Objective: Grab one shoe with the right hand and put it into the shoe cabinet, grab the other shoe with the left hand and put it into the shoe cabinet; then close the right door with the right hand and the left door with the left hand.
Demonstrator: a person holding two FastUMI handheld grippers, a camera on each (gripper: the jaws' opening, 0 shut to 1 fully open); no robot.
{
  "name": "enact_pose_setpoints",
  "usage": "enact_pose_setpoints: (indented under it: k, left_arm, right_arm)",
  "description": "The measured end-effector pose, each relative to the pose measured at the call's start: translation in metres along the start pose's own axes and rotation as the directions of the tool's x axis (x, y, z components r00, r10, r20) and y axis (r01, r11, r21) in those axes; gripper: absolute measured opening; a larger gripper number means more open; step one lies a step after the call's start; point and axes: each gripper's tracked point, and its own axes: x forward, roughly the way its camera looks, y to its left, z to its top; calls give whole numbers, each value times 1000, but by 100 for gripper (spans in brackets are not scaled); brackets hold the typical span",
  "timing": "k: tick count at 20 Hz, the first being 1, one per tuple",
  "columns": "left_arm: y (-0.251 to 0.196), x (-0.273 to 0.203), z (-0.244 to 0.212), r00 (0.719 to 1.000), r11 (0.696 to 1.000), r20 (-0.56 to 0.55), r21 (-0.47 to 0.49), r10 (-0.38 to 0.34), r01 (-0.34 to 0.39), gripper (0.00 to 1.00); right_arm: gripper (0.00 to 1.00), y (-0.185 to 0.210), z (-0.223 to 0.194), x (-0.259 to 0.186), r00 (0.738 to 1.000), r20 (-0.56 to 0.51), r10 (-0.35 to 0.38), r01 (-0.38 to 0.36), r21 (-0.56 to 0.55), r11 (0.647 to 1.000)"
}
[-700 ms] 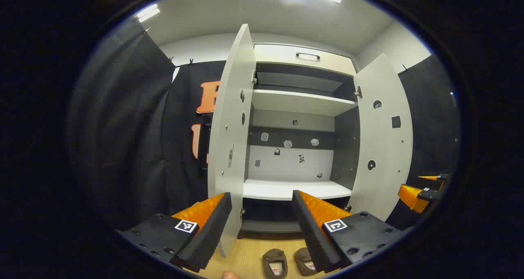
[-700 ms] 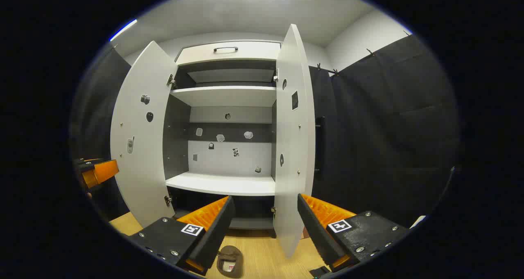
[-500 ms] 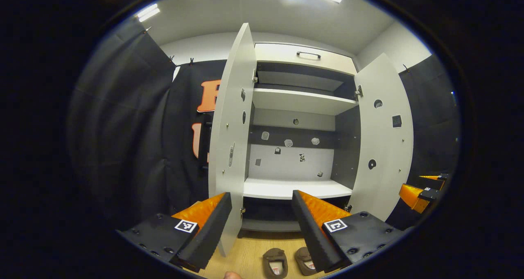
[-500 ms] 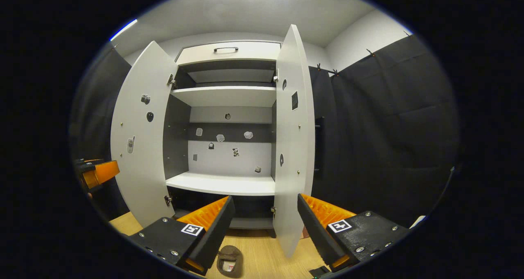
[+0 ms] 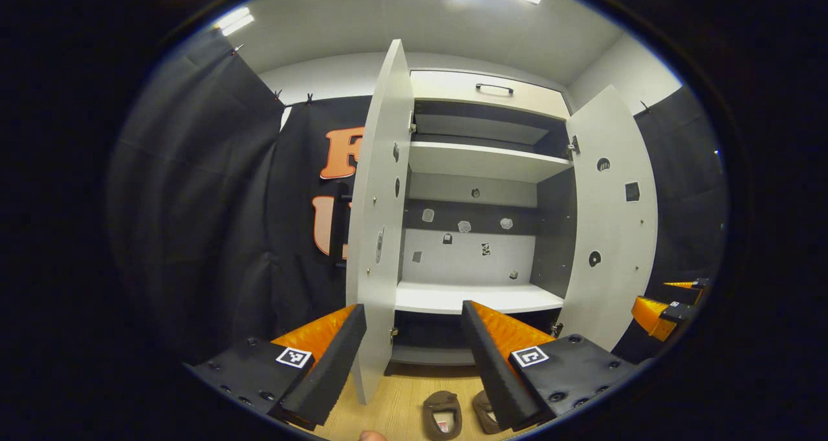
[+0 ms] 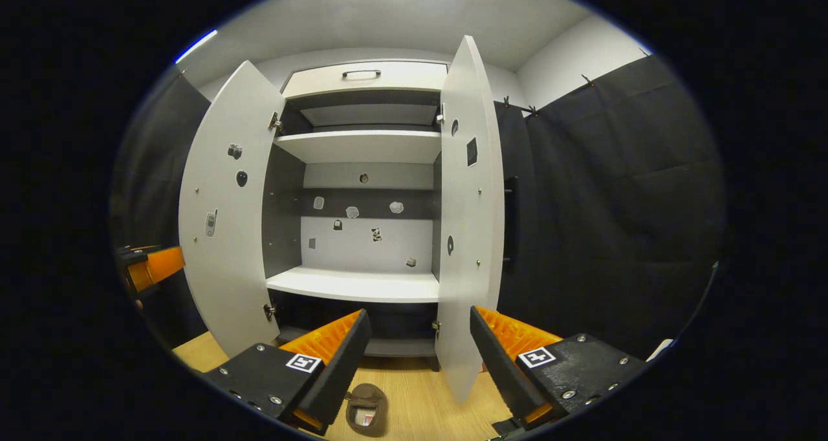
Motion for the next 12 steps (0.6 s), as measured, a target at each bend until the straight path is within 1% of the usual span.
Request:
enact_pose_setpoints:
  k: [1,2,4,5,8,12]
  left_arm:
    - [2,1,0,1000,1000,0,3,2,-2,96]
    - [3,-1,-1,1000,1000,-1,6,4,-4,99]
    - [7,-2,-3,1000,1000,-5,7,6,-6,94]
    - [7,-3,-4,1000,1000,-8,6,6,-6,96]
    - [11,-3,-4,1000,1000,-10,3,9,-9,96]
    - [16,-5,-4,1000,1000,-11,7,15,-15,96]
  right_arm:
    - [95,2,-2,0,1000,-7,3,-3,0,1000]
    - [95,5,-5,1,1000,-14,7,-7,3,1000]
    - [95,11,-13,1,999,-30,16,-16,8,1000]
    - [95,14,-18,2,999,-40,21,-21,6,1000]
    - [95,24,-42,7,996,-83,34,-35,-18,999]
    - [95,38,-87,19,986,-157,48,-54,-29,998]
